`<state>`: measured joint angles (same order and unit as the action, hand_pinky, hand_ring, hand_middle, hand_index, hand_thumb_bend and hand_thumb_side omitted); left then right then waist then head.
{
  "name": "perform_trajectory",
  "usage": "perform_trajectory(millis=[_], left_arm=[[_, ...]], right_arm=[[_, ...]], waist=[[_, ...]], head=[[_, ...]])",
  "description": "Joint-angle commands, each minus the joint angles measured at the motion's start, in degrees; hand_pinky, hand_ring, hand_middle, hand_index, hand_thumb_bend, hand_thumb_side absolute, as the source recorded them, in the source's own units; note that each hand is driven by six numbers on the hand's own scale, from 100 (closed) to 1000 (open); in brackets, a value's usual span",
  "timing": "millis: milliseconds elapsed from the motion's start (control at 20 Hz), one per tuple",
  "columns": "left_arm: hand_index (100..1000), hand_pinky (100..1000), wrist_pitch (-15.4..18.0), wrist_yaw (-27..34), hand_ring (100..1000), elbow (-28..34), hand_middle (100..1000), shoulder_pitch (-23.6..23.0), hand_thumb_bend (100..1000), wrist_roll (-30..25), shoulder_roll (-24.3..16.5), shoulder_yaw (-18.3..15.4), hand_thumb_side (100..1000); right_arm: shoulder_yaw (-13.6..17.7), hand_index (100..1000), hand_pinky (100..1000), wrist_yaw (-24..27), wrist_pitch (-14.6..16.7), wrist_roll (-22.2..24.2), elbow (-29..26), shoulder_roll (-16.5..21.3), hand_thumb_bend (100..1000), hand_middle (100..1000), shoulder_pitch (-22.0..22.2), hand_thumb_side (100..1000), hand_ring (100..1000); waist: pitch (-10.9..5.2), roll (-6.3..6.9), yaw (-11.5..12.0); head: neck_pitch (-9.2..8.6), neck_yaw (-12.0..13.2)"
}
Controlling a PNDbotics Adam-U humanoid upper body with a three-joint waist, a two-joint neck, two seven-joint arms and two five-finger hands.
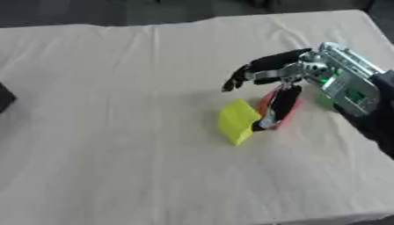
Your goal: Pick up the objects with one hand, pass them to the other hand, and then place them into the box on the other side of the table.
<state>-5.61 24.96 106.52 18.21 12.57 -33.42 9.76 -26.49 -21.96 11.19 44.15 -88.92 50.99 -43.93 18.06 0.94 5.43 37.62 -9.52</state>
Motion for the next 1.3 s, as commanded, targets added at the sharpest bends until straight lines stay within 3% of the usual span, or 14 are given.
perform_trajectory(millis=[50,500,1300], left_arm=[[772,833,-0.2,-0.2,942,1.1,906,0.7,109,0.1,-1.4,-0.1,851],[768,833,-0.5,-0.2,940,1.1,904,0.6,105,0.6,-1.3,-0.1,852],[760,832,-0.8,-0.3,935,1.2,900,0.5,102,0.8,-1.0,-0.1,850]], right_arm=[[0.3,929,934,-0.7,0.1,0.2,1.0,0.5,515,858,-1.4,198,895],[-0.3,924,936,-1.4,-1.4,1.0,2.9,-0.9,525,853,-1.8,184,893],[-0.3,865,930,-3.0,-0.2,0.6,6.4,-3.1,486,811,-1.7,156,883]], waist=[[-0.87,-0.1,0.1],[-0.67,-0.13,0.3],[-0.47,0.08,0.4]], head=[[-0.18,-0.1],[-0.3,-0.1],[-0.45,-0.1]])
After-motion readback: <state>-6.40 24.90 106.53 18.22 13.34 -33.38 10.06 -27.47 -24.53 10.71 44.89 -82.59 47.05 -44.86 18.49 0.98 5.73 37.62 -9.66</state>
